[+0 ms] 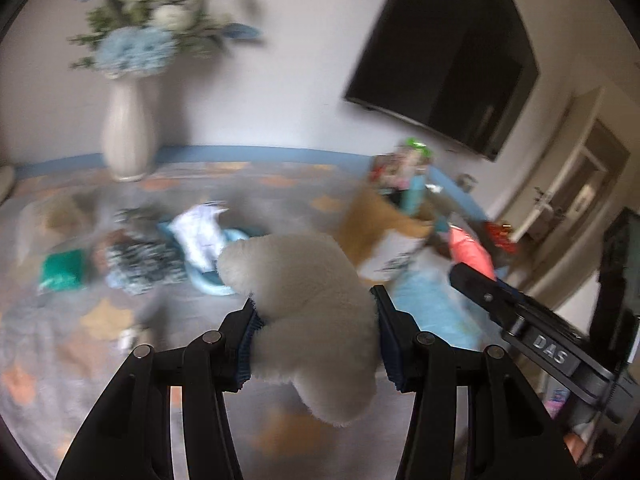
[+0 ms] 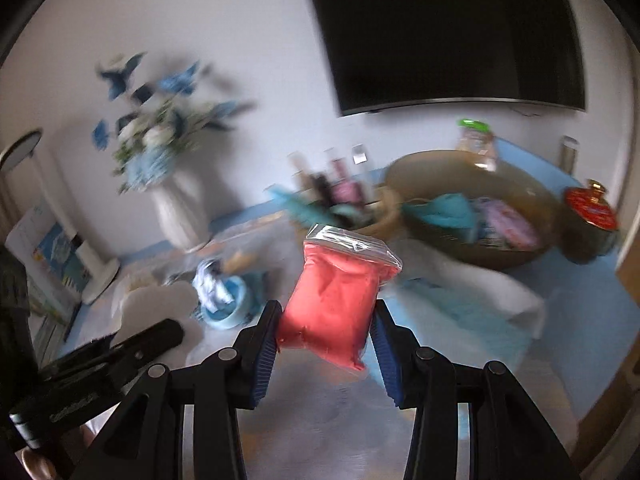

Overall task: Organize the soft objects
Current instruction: 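Carry the white plush and red bag with both grippers to the coffee table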

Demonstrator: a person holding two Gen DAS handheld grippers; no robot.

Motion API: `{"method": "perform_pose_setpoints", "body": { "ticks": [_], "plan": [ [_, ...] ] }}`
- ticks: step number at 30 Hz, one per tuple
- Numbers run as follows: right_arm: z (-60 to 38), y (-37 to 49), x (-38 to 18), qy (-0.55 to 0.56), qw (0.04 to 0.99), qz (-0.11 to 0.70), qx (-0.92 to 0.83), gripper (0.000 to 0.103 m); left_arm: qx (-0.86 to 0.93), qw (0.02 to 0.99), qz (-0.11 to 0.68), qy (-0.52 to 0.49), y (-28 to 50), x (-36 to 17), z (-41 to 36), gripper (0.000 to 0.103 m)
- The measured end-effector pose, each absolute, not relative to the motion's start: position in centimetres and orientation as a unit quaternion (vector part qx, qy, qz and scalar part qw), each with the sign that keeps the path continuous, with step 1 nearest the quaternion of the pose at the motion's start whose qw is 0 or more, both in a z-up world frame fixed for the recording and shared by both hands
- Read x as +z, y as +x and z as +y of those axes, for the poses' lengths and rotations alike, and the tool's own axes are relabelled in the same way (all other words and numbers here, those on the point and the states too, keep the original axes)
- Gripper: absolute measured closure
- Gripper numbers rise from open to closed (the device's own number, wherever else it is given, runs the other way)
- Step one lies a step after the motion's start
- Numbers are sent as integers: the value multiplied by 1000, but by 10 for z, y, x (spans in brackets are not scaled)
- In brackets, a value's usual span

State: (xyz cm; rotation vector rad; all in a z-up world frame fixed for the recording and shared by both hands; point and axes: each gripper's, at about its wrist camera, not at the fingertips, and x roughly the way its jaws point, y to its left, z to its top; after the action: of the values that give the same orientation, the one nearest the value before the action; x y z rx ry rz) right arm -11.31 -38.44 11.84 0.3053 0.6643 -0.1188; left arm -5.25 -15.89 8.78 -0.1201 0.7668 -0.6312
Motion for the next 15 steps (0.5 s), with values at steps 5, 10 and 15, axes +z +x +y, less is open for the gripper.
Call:
{"method": "perform_pose_setpoints", "body": {
  "ticks": [5,10,15],
  "plan": [
    [-418,-125,133,175,934,299,-81,59,-352,862,362,-46,-61,105,-195,55],
    [-449,-131,130,199,927,294,-122,59,-396,847,353,-16,-72,118,-239,55],
    [-481,-133,125,221,917,296,-150,59,-420,836,354,6,-71,123,-277,55]
  ]
}}
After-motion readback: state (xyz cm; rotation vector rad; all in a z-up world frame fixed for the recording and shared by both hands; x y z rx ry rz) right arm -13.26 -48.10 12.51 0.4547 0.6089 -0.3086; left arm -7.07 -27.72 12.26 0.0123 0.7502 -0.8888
